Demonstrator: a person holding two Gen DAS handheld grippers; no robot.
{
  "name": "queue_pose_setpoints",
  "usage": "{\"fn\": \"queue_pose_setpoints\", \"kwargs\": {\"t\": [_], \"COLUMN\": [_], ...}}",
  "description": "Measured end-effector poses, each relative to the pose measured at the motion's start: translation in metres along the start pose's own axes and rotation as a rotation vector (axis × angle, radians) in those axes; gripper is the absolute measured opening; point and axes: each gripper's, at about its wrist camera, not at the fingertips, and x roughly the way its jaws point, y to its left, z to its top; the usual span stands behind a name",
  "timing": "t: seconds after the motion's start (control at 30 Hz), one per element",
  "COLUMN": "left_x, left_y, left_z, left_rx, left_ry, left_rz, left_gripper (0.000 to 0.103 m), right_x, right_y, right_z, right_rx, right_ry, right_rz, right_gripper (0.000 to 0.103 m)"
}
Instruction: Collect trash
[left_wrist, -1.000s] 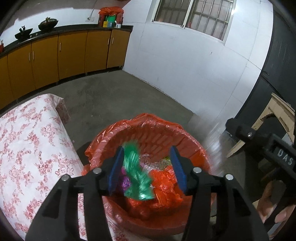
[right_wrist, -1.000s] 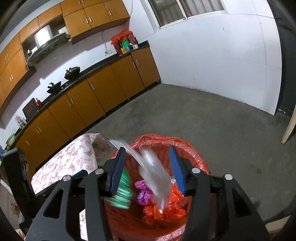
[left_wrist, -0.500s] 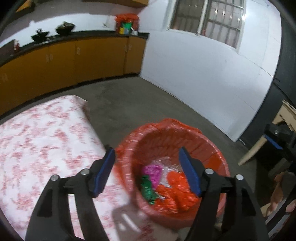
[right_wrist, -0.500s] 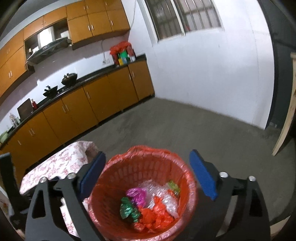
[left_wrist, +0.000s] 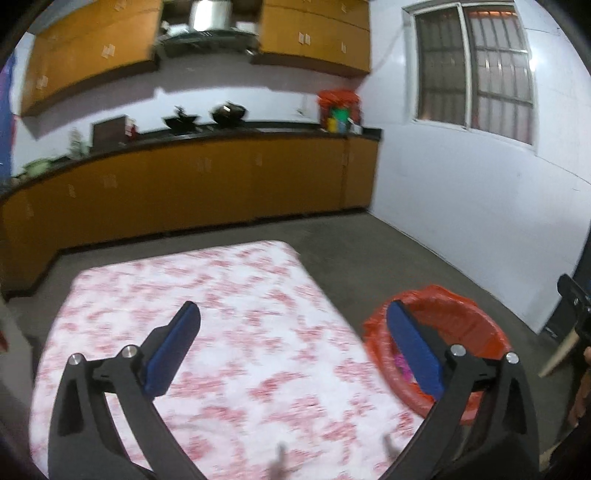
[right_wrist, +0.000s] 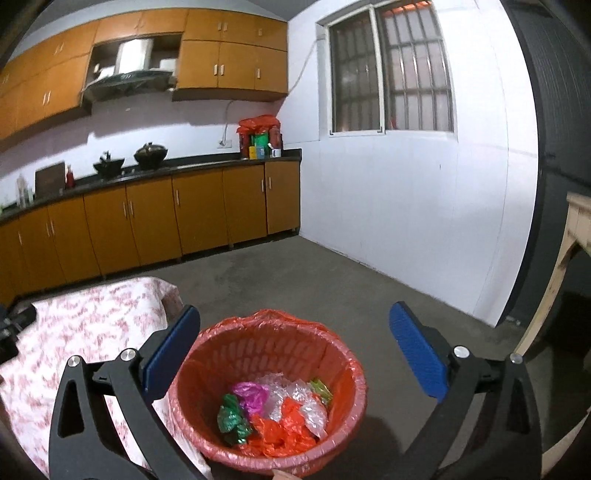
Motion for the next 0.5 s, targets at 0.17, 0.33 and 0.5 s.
{"fn": "queue_pose_setpoints", "kwargs": {"t": [0.17,0.33,0.5], "left_x": [-0.041,-0.067,-0.085], "left_y": [0.017,0.029,0.041], "left_z": [-0.008,-0.019,-0.032], "left_rx": [0.013,-0.002,-0.041], "left_ry": [-0.066,-0.079,-0.056], "left_rz": [0.107,0.150,0.168], "left_gripper": [0.099,0.099,0.099], "right_x": [-0.019,-0.035,-0.052], "right_y": [0.019,0.030,0.039], "right_z": [-0.004,-0.011,-0.020], "right_rx": [-0.044,-0.050,-0.049], "right_ry": [-0.002,0.003,0.018], "right_rz": [0.033,0.072,0.102], "right_gripper": [0.101,0.101,0.101]}}
